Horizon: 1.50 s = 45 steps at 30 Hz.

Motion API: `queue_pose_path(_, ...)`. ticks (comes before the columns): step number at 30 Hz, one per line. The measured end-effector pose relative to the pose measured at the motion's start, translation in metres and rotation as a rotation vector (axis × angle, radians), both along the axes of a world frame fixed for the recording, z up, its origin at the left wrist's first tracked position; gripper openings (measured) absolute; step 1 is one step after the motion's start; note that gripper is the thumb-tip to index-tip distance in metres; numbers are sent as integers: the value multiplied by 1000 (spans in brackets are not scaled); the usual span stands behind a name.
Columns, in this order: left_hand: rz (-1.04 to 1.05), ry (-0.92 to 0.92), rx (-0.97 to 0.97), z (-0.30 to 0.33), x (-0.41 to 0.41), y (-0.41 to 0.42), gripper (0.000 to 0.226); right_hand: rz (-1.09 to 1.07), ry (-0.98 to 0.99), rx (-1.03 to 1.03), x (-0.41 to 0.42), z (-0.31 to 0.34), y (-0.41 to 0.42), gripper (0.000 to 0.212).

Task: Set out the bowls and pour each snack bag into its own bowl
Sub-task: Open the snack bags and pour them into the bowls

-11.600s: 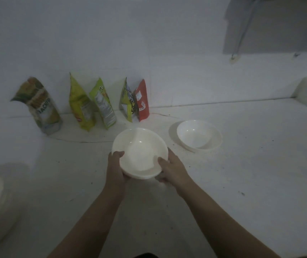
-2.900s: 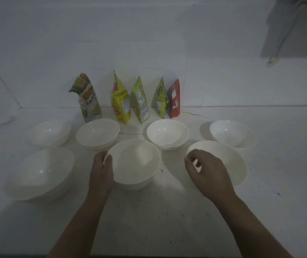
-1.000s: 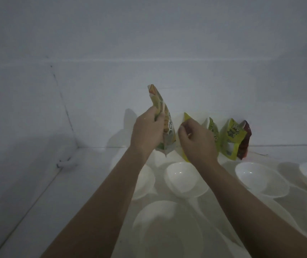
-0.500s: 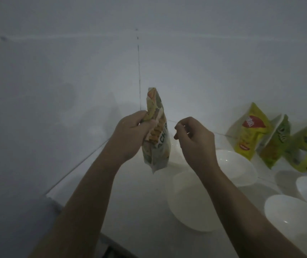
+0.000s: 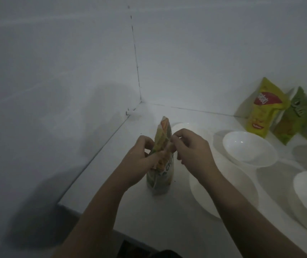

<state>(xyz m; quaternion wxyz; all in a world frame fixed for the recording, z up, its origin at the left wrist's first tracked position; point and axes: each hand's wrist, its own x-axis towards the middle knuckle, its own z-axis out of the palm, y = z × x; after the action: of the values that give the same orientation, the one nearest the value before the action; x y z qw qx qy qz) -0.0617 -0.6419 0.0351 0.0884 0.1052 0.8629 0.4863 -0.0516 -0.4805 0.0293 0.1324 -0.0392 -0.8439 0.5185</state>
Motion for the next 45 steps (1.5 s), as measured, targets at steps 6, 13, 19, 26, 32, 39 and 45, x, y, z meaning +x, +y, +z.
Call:
queue_pose_path(6, 48, -319, 427, -2, -21, -11, 40, -87, -131, -162, 9, -10, -26, 23)
queue_pose_path(13, -185, -452, 568, 0, -25, -15, 44, -155, -146, -257, 23, -11, -42, 23)
queue_pose_path(19, -296, -376, 530, 8, -28, -19, 31, -101, -125, -349, 32, 4, -52, 33)
queue_pose_path(26, -285, -138, 366, 16, -26, -23, 32, 9, -167, -351, 31, 15, -62, 39)
queue_pose_path(32, -231, -144, 485, 15, -21, -24, 28, -33, -172, -204, 26, 20, -65, 43)
queue_pose_path(39, -128, -9, 475, 5, -20, -26, 32, -64, -150, 52, 24, 31, -65, 36)
queue_pose_path(45, 70, 322, 322, 9, -35, -42, 31, -272, -92, 330, 31, 39, -51, 34)
